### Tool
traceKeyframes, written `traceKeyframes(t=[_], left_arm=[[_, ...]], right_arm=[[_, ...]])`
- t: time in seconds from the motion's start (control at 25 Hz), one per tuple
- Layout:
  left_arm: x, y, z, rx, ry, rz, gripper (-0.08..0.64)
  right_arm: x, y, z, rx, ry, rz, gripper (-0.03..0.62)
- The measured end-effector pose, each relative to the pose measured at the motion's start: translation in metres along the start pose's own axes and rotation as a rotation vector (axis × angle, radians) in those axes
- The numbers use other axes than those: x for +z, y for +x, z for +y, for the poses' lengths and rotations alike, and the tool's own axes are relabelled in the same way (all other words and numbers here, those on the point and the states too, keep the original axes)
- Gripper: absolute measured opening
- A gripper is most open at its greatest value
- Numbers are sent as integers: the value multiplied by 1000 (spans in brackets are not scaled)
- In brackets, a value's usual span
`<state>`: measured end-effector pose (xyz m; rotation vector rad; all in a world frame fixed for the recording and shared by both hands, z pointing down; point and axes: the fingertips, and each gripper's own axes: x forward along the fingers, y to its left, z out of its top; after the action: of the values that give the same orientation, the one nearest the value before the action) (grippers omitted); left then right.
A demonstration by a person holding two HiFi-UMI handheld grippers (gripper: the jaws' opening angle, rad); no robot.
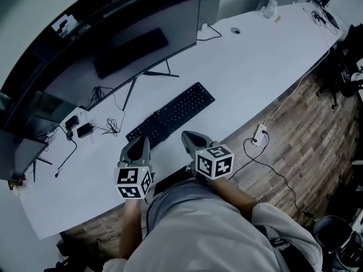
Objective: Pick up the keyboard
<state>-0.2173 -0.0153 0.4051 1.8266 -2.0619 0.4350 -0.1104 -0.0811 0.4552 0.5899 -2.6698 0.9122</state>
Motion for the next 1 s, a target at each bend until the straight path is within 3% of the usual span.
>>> traceKeyframes(t=[0.16, 0.44, 0.72, 1.0], left_arm=[[8, 16, 1, -33, 25, 13, 0], [26, 48, 7, -113, 53, 35, 0], [22, 76, 21, -115, 131, 108, 0], [10, 104, 35, -155, 163, 173, 0]], right_arm=[[11, -2, -20, -70, -29, -1, 2], [16, 10, -43, -109, 48, 16, 0], [-4, 29, -58, -99, 126, 77, 0], [-12, 43, -82, -172, 203, 98, 0]])
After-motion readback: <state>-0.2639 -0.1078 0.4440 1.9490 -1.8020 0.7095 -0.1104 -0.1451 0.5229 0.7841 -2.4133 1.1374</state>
